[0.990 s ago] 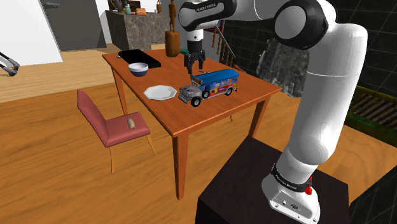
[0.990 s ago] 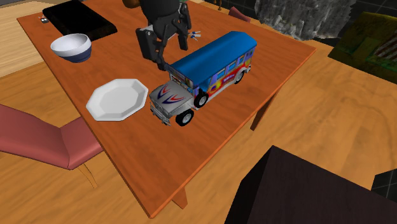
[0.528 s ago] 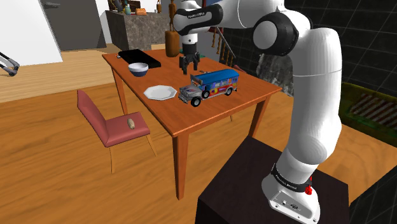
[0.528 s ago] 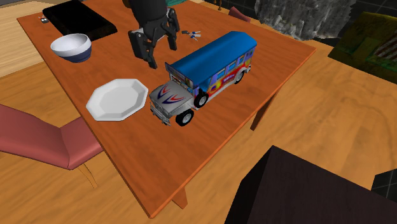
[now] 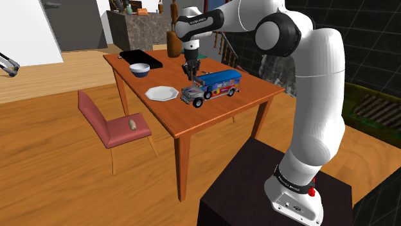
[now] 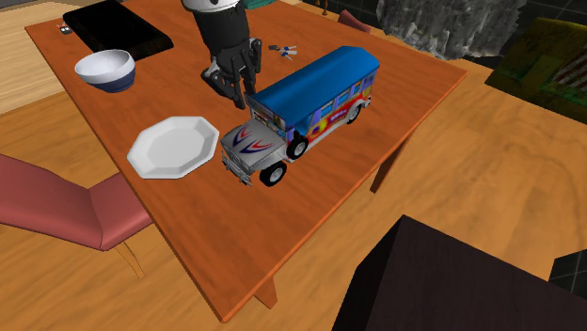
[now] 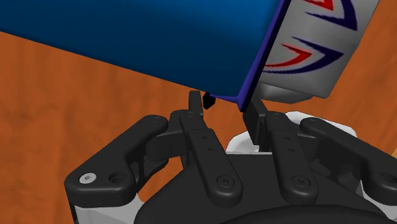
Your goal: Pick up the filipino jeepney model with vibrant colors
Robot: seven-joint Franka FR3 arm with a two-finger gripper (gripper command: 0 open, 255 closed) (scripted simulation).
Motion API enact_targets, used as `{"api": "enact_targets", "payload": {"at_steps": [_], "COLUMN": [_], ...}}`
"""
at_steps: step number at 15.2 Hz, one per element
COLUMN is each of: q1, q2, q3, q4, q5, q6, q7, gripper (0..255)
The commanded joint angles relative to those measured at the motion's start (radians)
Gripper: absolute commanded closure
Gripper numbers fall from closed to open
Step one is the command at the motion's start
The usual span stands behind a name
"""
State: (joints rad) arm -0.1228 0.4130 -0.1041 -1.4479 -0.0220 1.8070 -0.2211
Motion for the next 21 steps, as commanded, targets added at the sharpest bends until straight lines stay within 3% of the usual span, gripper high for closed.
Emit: {"api": "enact_targets", "payload": {"at_steps": [1, 8, 21], "q1": [0.000, 0.000, -0.003], "q2": [0.000, 0.000, 0.003], "q3": [0.000, 0.000, -0.002], "q4": [-0.001, 0.000, 0.179], "q5": [0.000, 0.000, 0.001], "q6": [0.001, 0.000, -0.176], "q7": [0.000, 0.000, -0.008], "gripper": [255, 255, 255]}}
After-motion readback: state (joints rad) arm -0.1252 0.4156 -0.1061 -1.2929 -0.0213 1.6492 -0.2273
